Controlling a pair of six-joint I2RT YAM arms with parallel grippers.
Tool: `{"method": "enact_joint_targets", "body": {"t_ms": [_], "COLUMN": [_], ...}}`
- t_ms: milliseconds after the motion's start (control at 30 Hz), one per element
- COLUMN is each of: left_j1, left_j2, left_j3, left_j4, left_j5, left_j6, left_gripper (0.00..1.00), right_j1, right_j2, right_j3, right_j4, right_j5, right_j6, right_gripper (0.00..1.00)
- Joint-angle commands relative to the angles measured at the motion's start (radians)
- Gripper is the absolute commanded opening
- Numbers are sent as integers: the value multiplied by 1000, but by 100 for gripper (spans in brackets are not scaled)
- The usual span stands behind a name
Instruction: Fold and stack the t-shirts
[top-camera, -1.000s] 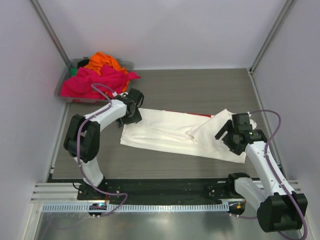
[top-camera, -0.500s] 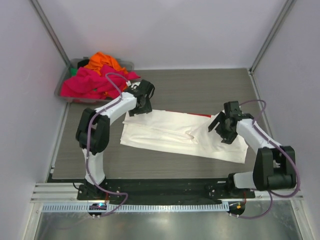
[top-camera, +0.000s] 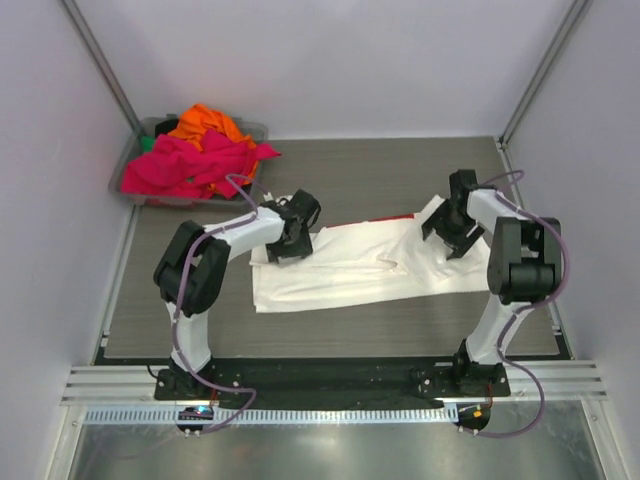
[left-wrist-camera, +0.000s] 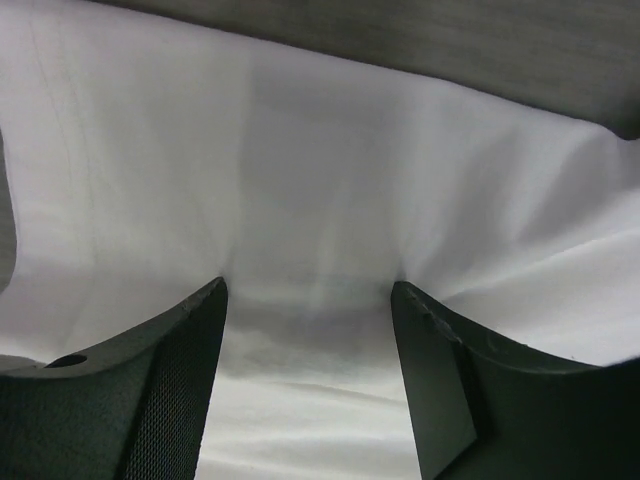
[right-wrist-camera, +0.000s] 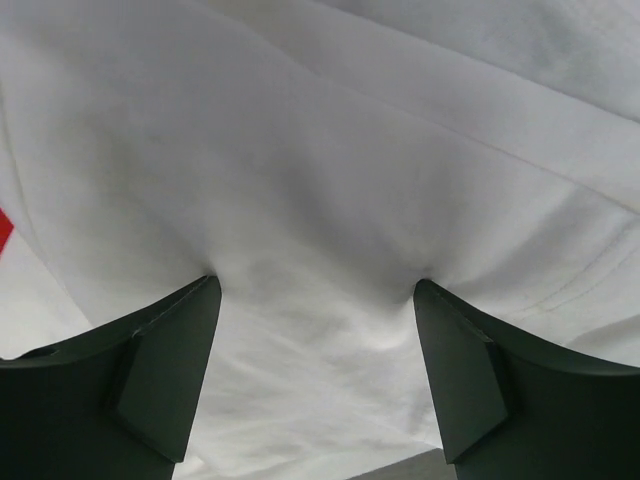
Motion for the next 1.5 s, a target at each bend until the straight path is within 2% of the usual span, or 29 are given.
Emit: {"method": "enact_joint_targets", "body": {"t_ms": [0, 100, 133, 233, 300, 367, 467, 633, 767, 900, 1067, 1100, 1133, 1200, 1267, 1300, 1333, 1400, 1433, 1467], "left_j1": [-100, -187, -241, -360, -407, -460, -494, -496, -497, -502, -508, -508, -507, -488, -458, -444, -413, -401, -398, -399], "left_j2": [-54, -100, -107, -88, -72, -56, -44, -25, -51, -131, -268, -319, -344, -398, -473, -499, -556, -605, -631, -671], "left_j3": [-151, -270, -311, -321, -320, -305, -268, -256, -236, -138, -37, -15, -8, -1, -18, -55, -79, -157, -185, -213], "left_j4": [-33, 56, 114, 215, 304, 387, 392, 386, 366, 178, -56, -92, -161, -246, -268, -263, -255, -225, -213, -200], "left_j5": [128, 235, 261, 379, 482, 506, 478, 484, 474, 385, 199, 118, 83, 4, 1, 4, 16, 12, 9, 9], "left_j6": [-135, -244, -267, -372, -468, -521, -551, -545, -527, -469, -392, -384, -375, -357, -338, -328, -324, -324, -326, -332], "left_gripper": [68, 69, 69, 69, 68, 69, 69, 69, 70, 73, 82, 84, 92, 100, 100, 100, 100, 100, 100, 100], "right_j1": [-1, 21, 36, 134, 171, 211, 234, 239, 246, 245, 235, 234, 232, 232, 229, 231, 229, 228, 228, 228], "right_j2": [196, 357, 447, 573, 687, 758, 873, 957, 930, 859, 694, 660, 616, 466, 350, 215, 151, 13, -111, -170], "right_j3": [166, 367, 486, 668, 844, 1009, 1187, 1312, 1302, 1320, 1365, 1359, 1316, 1244, 1077, 1011, 868, 718, 568, 488], "right_j4": [132, 129, 132, 129, 129, 128, 117, 140, 175, 183, 186, 184, 184, 181, 166, 137, 117, 53, 27, 2], "right_j5": [9, -78, -129, -227, -252, -273, -275, -281, -281, -273, -275, -273, -249, -220, -136, -99, -61, 21, 35, 37], "right_j6": [-22, -37, -69, -123, -139, -154, -146, -116, -129, -139, -139, -142, -145, -155, -165, -171, -169, -162, -153, -143], "right_gripper": [84, 83, 82, 82, 83, 83, 84, 84, 83, 85, 88, 89, 89, 89, 89, 89, 89, 89, 89, 89]}}
